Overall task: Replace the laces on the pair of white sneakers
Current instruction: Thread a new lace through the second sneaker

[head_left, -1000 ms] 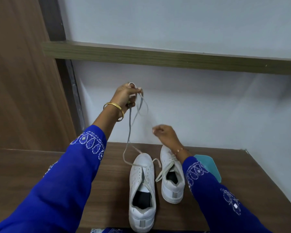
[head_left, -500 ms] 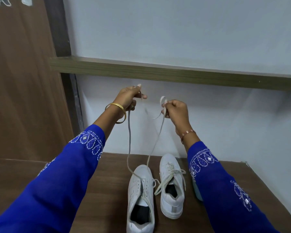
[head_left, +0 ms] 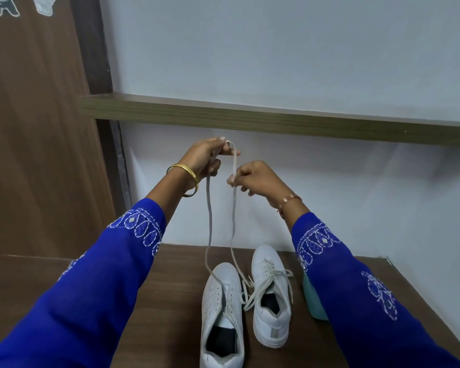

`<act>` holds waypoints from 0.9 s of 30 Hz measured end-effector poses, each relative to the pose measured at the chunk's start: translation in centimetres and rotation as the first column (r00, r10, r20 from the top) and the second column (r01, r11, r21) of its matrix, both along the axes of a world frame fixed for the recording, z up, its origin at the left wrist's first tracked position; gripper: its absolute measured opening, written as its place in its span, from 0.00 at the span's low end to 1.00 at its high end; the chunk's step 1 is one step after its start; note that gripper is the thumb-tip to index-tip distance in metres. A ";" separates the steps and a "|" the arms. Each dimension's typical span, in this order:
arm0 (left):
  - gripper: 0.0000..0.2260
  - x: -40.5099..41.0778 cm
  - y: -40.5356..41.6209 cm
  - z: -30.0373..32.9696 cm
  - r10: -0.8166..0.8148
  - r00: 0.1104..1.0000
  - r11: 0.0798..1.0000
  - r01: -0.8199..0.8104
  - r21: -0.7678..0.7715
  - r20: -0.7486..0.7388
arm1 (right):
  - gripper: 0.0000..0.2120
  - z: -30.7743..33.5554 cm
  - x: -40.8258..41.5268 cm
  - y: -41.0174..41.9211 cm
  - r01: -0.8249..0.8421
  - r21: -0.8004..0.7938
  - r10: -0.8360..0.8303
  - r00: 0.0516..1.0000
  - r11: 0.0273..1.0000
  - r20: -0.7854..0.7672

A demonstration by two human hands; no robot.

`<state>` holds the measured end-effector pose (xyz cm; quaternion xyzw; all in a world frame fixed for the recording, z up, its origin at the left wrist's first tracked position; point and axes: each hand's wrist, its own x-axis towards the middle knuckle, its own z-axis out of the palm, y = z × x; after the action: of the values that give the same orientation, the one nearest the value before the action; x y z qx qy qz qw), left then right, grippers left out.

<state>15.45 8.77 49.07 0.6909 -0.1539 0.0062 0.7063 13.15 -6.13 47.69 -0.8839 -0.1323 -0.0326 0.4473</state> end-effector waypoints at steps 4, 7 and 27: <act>0.13 0.6 1.1 -1.4 0.116 0.993 0.990 -0.117 0.073 0.011 | 0.08 2.2 0.9 -0.8 0.103 0.245 -0.118 0.992 0.964 0.047; 0.13 0.6 1.0 -2.3 0.097 0.995 0.986 -0.096 0.137 -0.001 | 0.10 4.6 1.2 -1.0 0.066 0.362 -0.120 0.985 0.930 0.127; 0.18 0.6 2.3 -12.5 0.023 0.948 0.999 -0.013 0.032 -0.316 | 0.11 4.0 2.8 -3.9 0.192 0.775 -0.304 0.953 0.602 0.000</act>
<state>16.08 11.04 36.60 0.6947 -0.0324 -0.1005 0.7115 15.94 -10.00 51.69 -0.6154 -0.0107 -0.2059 0.7608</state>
